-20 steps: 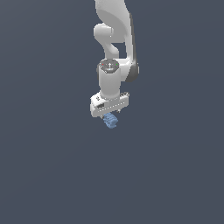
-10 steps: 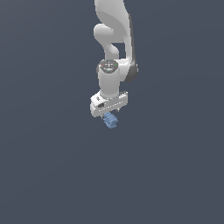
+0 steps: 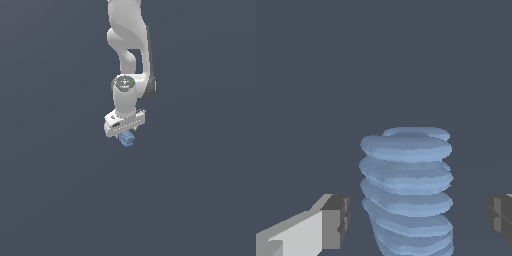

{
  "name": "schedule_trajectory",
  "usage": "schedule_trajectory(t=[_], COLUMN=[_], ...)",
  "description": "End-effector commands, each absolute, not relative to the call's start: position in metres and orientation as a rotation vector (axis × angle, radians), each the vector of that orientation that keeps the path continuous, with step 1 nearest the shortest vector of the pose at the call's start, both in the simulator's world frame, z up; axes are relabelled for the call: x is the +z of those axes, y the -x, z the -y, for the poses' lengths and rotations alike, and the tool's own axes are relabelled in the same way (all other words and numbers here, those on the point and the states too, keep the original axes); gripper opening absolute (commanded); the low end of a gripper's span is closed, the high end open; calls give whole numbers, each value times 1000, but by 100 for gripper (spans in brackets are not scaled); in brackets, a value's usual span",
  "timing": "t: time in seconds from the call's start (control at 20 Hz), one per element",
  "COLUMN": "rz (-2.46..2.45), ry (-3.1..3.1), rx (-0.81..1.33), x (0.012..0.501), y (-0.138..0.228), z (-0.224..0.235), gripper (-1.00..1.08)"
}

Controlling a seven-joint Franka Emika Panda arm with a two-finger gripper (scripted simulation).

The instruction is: Pick up the object and move it to a goal position.

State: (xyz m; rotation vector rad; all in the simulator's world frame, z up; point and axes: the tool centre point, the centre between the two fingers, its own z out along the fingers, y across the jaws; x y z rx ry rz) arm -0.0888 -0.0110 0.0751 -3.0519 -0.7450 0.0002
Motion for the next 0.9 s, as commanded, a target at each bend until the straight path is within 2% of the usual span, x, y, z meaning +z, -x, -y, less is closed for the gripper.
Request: schedule_trajectory(t=[0.0,0.3,0.35,0.85], rz=[747,748,748,752], ry=[3051,3051,3051,3050], rx=[0,0,0,-4], x=[64,54,54,55], y=[89,89,89,88], z=[11,11,11,9], gripper=[100,100,-100,-100])
